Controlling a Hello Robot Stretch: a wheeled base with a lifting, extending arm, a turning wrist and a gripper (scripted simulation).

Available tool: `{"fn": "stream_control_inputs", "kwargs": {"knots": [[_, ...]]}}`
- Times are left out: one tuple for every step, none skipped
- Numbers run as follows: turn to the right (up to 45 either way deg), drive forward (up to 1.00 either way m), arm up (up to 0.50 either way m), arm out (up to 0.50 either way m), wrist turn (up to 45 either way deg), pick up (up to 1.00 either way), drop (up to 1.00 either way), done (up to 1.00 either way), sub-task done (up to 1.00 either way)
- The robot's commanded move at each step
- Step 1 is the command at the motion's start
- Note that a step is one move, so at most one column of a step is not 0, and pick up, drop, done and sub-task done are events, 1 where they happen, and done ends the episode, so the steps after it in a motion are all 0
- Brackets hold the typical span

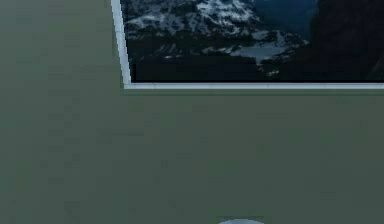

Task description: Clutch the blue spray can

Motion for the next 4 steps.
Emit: {"fn": "stream_control_inputs", "kwargs": {"knots": [[0.0,0.00,0.00,0.00,21.0,0.00,0.00,0.00,0.00],[0.0,0.00,-0.30,0.00,0.0,0.00,0.00,0.00,0.00],[0.0,0.00,0.00,0.00,0.0,1.00,0.00,0.00,0.00],[0.0,0.00,0.10,0.00,0.0,0.00,0.00,0.00,0.00]]}}
